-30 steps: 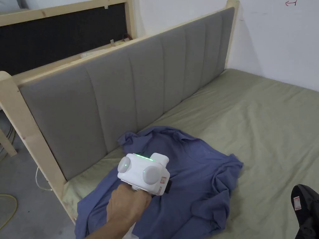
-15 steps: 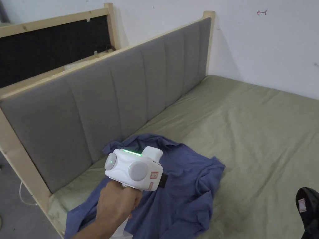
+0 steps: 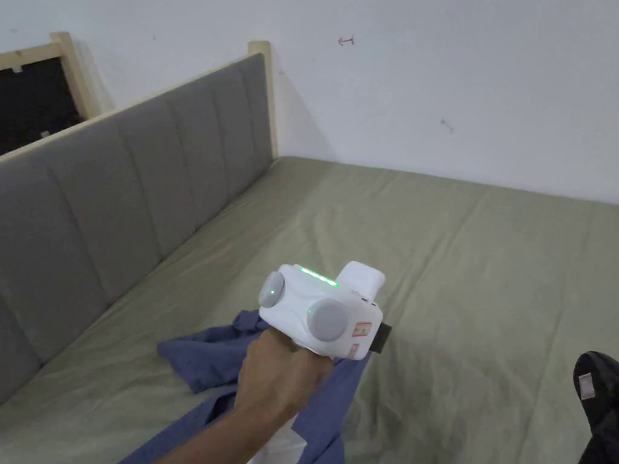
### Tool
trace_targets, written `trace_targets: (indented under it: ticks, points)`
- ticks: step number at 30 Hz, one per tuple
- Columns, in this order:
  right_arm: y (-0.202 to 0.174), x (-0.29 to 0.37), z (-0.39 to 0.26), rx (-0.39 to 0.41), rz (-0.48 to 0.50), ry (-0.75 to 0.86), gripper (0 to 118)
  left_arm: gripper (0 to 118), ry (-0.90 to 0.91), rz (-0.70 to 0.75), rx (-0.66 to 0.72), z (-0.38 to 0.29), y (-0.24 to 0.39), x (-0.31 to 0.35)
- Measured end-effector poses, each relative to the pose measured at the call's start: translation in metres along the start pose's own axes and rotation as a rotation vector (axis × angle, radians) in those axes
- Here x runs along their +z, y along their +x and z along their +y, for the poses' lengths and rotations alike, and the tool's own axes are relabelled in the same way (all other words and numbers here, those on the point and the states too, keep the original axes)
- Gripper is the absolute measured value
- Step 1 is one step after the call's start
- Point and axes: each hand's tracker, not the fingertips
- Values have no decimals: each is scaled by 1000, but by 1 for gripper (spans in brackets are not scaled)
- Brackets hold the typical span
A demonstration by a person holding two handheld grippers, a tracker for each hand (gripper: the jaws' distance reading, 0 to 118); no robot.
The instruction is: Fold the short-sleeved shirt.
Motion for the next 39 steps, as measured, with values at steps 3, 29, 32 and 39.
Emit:
trace_targets:
  ticks: [3, 29, 32, 39]
  points:
    - [33, 17, 3, -8, -73, 18, 0, 1, -23, -120, -89, 21, 76, -32]
    - [141, 100, -9, -26, -384, 30, 0, 2, -173, -618, -471, -50, 350, -65]
    - [142, 97, -12, -42, -377, 12, 0, 8, -131, -588, -435, -46, 342, -58]
    - [130, 100, -1, -40, -390, 32, 106, 97, 209, -576, -13, -22, 246, 21]
